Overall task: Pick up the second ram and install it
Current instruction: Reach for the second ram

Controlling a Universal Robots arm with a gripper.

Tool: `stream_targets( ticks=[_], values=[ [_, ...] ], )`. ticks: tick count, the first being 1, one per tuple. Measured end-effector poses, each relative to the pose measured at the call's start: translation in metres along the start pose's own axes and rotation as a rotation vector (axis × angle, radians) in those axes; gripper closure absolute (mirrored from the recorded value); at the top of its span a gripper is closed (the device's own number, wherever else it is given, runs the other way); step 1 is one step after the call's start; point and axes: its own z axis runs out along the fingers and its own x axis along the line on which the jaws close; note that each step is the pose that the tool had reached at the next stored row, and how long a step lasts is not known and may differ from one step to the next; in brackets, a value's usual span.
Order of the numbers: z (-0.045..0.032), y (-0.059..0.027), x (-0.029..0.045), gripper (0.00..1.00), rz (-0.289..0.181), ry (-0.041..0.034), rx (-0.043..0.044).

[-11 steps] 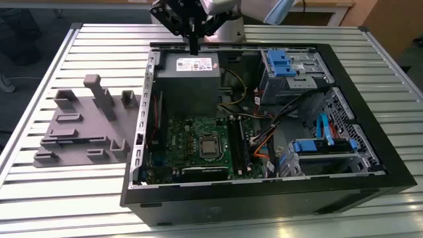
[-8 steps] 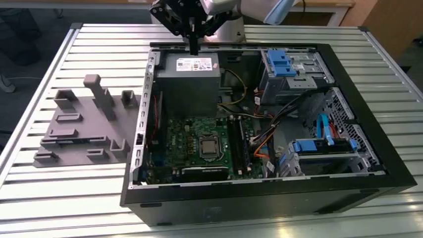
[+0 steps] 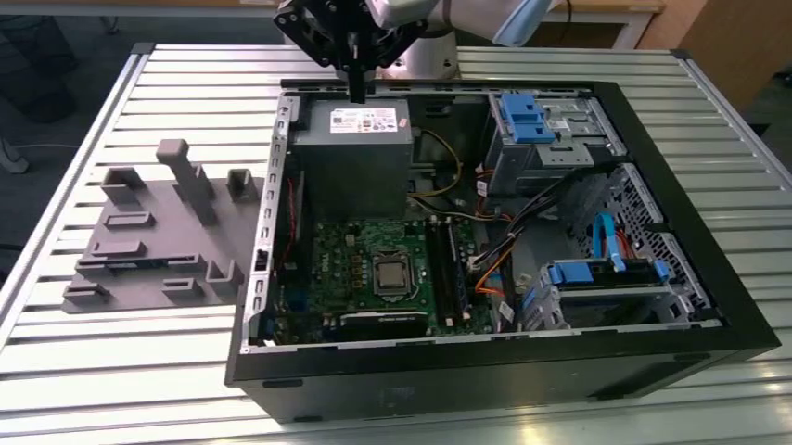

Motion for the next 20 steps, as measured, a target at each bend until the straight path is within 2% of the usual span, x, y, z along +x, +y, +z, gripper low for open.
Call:
stream_targets(
  ticks=[9, 20],
  values=[
    [-0.0002, -0.0005, 0.0072, 0.89, 0.0, 0.0001, 0.0001],
    [-0.0001, -0.0009, 0.0116, 0.89, 0.0, 0.0001, 0.0001]
  ],
)
